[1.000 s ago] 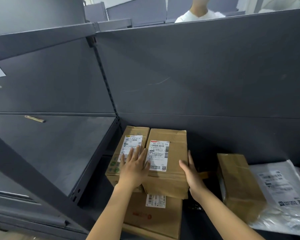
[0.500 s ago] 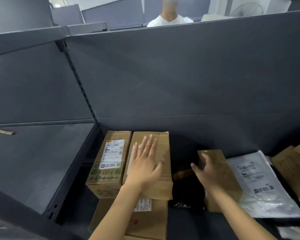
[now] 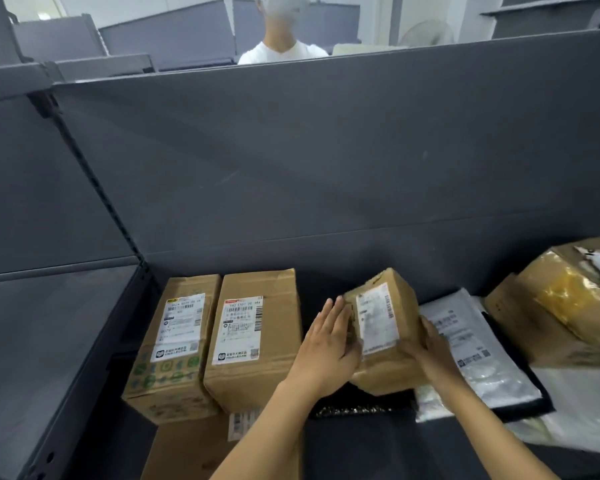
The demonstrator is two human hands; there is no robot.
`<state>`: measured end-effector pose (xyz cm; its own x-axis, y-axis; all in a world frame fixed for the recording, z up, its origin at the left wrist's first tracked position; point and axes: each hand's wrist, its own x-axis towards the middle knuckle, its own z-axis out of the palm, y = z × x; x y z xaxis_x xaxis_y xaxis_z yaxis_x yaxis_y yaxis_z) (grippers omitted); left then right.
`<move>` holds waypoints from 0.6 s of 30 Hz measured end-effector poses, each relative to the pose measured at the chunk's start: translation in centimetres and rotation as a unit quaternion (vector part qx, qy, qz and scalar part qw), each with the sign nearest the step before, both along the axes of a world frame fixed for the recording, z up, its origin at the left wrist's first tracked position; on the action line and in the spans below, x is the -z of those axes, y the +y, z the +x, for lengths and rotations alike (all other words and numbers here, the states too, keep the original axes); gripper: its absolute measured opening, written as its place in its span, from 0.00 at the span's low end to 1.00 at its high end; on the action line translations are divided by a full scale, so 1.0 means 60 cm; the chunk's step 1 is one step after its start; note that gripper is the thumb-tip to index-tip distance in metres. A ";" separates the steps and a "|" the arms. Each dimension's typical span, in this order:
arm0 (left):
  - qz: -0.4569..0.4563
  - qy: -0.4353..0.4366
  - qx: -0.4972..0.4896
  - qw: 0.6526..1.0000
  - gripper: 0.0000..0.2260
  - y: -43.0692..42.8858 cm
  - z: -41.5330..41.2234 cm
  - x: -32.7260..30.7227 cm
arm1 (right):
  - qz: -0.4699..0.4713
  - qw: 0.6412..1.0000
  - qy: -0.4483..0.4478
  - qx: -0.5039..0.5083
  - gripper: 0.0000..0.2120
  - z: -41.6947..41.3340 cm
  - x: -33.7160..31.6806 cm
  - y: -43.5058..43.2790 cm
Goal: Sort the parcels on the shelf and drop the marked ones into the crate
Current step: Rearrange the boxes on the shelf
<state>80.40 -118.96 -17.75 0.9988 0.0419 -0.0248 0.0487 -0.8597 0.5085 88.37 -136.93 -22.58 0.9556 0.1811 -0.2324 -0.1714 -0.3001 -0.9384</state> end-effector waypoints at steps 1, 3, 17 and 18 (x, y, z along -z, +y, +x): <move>-0.056 0.005 -0.018 0.998 0.29 -0.001 0.002 -0.003 | 0.074 0.997 0.012 0.008 0.32 -0.002 -0.010 -0.010; -0.148 0.007 -0.061 0.987 0.30 -0.003 0.006 -0.005 | 0.153 0.988 0.022 0.009 0.29 -0.005 -0.015 -0.032; -0.452 0.003 -0.073 0.889 0.16 -0.026 -0.001 -0.018 | 0.277 0.958 0.029 -0.070 0.37 -0.046 -0.045 -0.036; -0.453 0.002 -0.070 0.889 0.15 -0.024 -0.002 -0.020 | 0.283 0.956 0.048 -0.069 0.37 -0.045 -0.048 -0.036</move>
